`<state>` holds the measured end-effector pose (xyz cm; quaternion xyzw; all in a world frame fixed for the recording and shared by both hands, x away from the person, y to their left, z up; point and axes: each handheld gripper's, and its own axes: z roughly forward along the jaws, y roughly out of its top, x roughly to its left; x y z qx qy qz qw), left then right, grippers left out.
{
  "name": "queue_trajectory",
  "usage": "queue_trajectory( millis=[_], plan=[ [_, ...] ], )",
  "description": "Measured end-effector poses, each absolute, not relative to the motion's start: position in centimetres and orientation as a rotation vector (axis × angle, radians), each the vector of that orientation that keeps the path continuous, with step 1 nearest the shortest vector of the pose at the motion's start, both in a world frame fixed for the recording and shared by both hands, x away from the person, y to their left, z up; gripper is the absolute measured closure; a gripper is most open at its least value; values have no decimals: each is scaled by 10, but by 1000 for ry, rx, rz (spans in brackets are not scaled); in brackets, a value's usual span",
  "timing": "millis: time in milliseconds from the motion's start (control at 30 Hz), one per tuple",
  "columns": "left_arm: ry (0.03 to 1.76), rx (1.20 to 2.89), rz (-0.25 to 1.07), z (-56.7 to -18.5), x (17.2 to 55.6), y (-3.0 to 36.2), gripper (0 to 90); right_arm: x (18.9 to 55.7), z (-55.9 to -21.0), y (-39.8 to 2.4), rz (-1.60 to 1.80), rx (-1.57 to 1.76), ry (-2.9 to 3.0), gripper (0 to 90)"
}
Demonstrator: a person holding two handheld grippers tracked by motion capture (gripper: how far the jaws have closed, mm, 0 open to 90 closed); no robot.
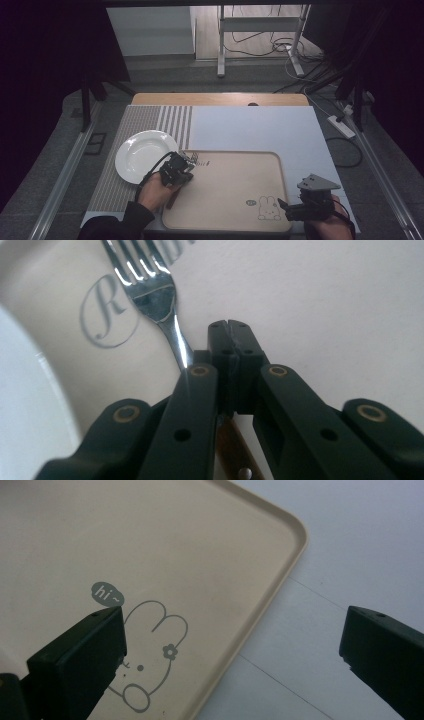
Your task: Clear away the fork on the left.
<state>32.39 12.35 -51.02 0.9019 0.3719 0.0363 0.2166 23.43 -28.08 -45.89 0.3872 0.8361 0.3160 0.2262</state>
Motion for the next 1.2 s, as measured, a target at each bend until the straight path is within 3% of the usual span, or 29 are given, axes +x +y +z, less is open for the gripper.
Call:
queue_trajectory(
  millis=[500,733,1200],
  plan=[
    [1103,2479,102,-511,328,142,890,234,-459,-281,873,1068,2305,0],
    [1050,2460,98,-507,325,140,888,234,-459,-281,877,1070,2303,0],
    [961,2364,103,-489,318,154,659,235,-459,-281,874,1074,2301,0]
  ],
)
